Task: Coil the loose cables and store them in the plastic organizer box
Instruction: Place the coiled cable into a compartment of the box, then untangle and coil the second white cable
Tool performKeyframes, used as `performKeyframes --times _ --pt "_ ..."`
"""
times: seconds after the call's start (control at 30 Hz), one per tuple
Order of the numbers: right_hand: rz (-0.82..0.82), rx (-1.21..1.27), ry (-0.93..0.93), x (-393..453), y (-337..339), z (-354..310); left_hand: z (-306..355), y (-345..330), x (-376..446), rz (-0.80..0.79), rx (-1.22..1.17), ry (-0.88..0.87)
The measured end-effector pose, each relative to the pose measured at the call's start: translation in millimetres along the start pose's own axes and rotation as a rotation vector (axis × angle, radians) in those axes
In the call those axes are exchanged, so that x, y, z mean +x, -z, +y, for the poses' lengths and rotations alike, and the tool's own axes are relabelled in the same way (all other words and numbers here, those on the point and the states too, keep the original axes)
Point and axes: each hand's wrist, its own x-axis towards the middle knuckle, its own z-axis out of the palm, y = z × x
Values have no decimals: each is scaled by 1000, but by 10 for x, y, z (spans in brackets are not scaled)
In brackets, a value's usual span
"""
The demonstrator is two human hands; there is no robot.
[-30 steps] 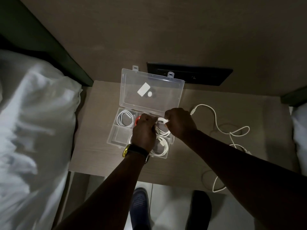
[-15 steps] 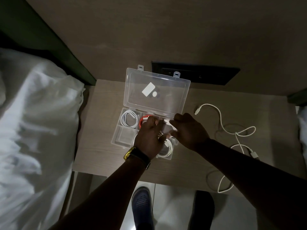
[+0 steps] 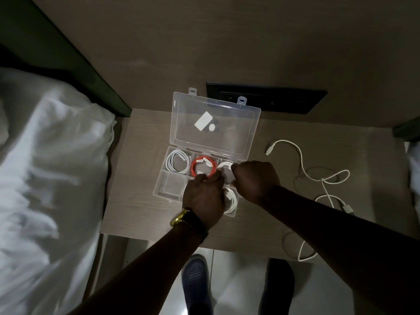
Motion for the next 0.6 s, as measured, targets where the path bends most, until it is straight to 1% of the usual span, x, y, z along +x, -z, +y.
performKeyframes --times 0.1,0.2,0.3,0.4,0.47,0.53,0.6 --pt "-1 -8 7 0 -11 -20 82 -120 -15 -82 77 73" --pt "15 2 2 37 -43 -45 180 -194 55 -161 103 95" --pt "26 43 -5 36 -69 -14 221 -181 58 -166 42 139" --pt "45 155 -32 -64 -88 78 188 -165 44 -176 87 94" --pt "87 259 -92 -135 -61 166 170 -131 38 -167 70 82" --pt "171 398 -202 -136 -17 356 177 -83 11 -134 46 83" --pt "254 442 -317 -104 -8 666 198 -20 -38 -79 58 81"
